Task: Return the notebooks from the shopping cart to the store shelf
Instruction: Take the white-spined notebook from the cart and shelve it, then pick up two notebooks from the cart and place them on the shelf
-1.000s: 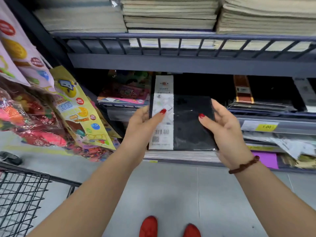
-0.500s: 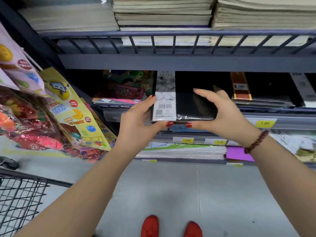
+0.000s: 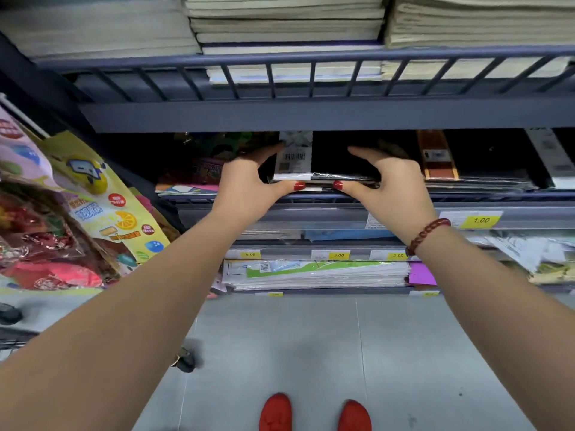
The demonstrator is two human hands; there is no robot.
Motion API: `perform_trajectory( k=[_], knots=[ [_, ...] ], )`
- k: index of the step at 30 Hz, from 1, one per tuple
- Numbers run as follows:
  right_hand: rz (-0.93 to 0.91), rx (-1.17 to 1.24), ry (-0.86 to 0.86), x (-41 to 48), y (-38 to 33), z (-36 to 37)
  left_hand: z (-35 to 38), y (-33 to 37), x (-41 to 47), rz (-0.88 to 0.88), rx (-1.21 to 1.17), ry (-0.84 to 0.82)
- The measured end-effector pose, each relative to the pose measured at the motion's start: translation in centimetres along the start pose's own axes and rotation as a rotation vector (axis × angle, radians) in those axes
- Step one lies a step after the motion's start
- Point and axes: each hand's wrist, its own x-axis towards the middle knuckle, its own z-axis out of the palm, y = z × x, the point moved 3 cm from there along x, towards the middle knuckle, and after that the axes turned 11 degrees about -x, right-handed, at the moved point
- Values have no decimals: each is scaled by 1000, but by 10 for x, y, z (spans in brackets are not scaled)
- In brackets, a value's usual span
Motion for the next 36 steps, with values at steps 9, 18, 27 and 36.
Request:
perform_trajectory(
  k=[9, 18, 27, 36],
  knots=[
    [17, -21, -2, -4, 6, 12, 4, -10, -3, -19, 14, -6],
    [-39, -310, -170, -23, -13, -27, -23, 14, -42, 17, 151, -72],
    [-432, -382, -150, -89, -74, -91, -77, 81, -156, 61, 312, -16],
    [-773, -346, -207, -146, -178, -117, -167, 109, -302, -158, 487, 264]
  ],
)
